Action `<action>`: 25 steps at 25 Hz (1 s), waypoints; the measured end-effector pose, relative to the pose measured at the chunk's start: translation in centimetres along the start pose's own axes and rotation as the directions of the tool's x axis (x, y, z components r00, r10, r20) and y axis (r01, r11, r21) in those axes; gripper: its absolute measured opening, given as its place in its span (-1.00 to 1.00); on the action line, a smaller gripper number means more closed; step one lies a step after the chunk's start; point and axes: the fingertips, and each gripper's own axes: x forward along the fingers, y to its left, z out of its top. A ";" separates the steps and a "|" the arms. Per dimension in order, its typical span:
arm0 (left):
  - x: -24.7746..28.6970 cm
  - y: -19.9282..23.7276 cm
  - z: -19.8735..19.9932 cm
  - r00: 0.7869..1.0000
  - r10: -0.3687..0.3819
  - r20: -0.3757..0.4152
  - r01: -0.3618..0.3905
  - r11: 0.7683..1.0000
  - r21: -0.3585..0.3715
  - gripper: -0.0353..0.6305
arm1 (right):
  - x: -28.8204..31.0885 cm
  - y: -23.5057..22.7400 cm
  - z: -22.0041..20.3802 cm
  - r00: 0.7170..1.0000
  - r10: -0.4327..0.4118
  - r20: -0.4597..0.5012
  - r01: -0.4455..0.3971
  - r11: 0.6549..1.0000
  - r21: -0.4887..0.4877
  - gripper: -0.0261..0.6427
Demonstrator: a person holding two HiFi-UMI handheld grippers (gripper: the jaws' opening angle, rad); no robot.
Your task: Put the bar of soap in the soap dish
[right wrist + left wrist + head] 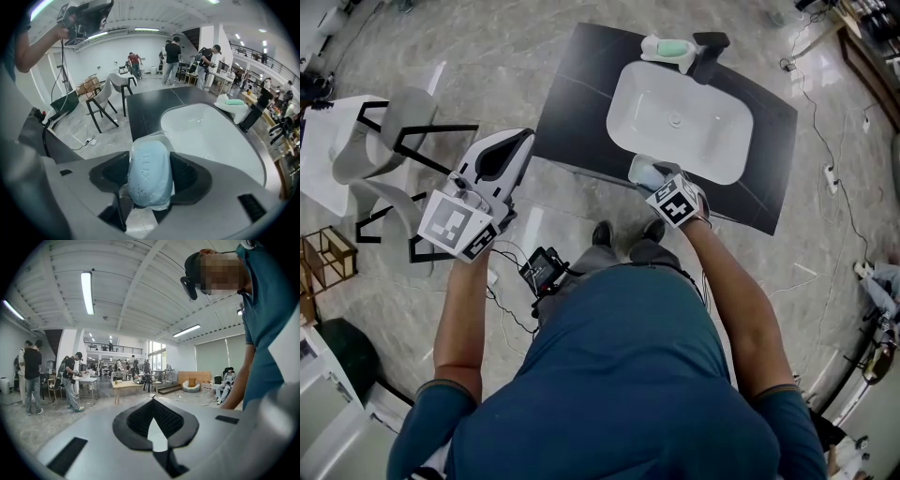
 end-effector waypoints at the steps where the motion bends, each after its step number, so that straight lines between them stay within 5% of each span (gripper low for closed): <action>1: -0.1 -0.2 0.1 1.000 -0.001 0.000 0.001 1.000 0.001 -0.89 | -0.1 0.0 0.0 1.000 0.001 -0.001 -0.001 1.000 -0.002 -0.07; 18: -0.2 -1.9 0.6 1.000 -0.022 0.013 0.022 1.000 0.012 -0.89 | -2.2 -0.8 0.7 0.996 -0.064 0.054 0.066 0.997 -0.030 -0.11; 22: 0.1 -2.4 1.0 0.999 -0.039 0.025 0.038 0.999 0.016 -0.89 | -4.6 -1.3 2.5 0.985 -0.105 0.135 0.106 0.994 0.000 -0.17; 25: 0.3 -3.2 1.4 0.998 -0.056 0.034 0.055 0.998 0.017 -0.89 | -7.7 -1.3 4.8 0.957 -0.146 0.249 0.140 0.989 0.042 -0.42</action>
